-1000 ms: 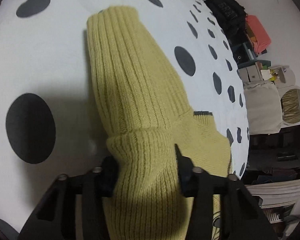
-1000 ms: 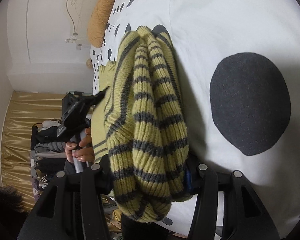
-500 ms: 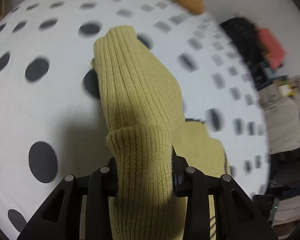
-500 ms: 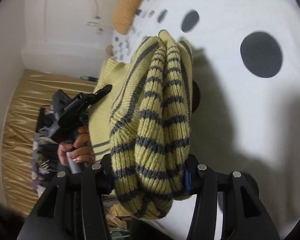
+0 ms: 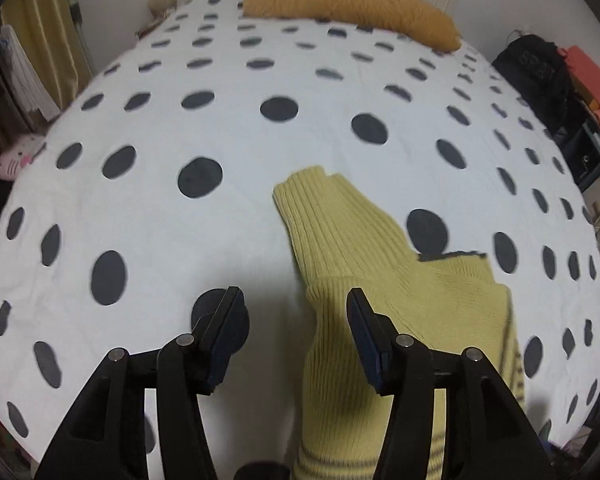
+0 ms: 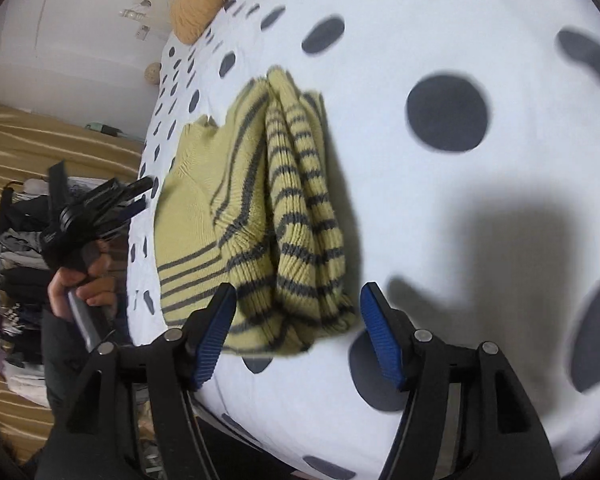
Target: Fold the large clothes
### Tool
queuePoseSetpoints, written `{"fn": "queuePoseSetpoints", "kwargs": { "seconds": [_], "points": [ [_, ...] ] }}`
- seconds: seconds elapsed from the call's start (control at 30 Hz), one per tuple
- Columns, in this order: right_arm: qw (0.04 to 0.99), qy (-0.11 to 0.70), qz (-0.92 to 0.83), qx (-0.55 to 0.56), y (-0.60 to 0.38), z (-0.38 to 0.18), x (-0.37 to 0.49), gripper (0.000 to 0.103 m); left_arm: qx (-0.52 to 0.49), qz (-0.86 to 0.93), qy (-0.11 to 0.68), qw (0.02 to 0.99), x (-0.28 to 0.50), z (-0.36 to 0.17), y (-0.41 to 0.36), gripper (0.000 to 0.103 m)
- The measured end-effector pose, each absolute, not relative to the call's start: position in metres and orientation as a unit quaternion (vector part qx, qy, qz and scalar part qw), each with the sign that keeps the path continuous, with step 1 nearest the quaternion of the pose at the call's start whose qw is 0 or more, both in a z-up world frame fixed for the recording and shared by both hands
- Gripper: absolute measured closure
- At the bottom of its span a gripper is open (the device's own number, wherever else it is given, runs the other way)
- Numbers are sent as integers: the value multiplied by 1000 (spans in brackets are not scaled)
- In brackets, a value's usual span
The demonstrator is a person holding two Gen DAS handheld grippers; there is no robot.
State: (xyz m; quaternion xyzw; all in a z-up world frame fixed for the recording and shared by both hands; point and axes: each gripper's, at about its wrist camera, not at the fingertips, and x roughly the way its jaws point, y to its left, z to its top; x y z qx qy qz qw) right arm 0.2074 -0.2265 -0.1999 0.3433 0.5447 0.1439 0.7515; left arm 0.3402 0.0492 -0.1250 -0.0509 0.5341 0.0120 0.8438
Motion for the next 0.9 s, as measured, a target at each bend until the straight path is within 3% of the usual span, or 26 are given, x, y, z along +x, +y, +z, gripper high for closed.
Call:
{"fn": "queuePoseSetpoints", "kwargs": {
  "seconds": [0.13, 0.17, 0.27, 0.5, 0.57, 0.73, 0.9],
  "points": [
    [764, 502, 182, 363, -223, -159, 211, 42, -60, -21, 538, 841, 295, -111, 29, 49],
    [767, 495, 194, 360, -220, -155, 213, 52, -59, -23, 542, 838, 283, -114, 21, 49],
    [772, 483, 219, 351, -193, -146, 235, 65, -49, -20, 560, 827, 253, -139, 6, 49],
    [749, 561, 186, 301, -151, -192, 289, 69, -28, -2, 583, 812, 225, -193, 5, 45],
    [739, 588, 158, 289, -152, -211, 299, 103, -47, -2, 586, 809, 226, -195, 9, 43],
    [739, 590, 145, 291, -172, -213, 295, 103, -53, -5, 589, 806, 225, -192, 12, 41],
    [787, 567, 123, 212, -158, -166, 266, 100, -54, 1, 585, 809, 215, -181, 16, 41]
  ]
}}
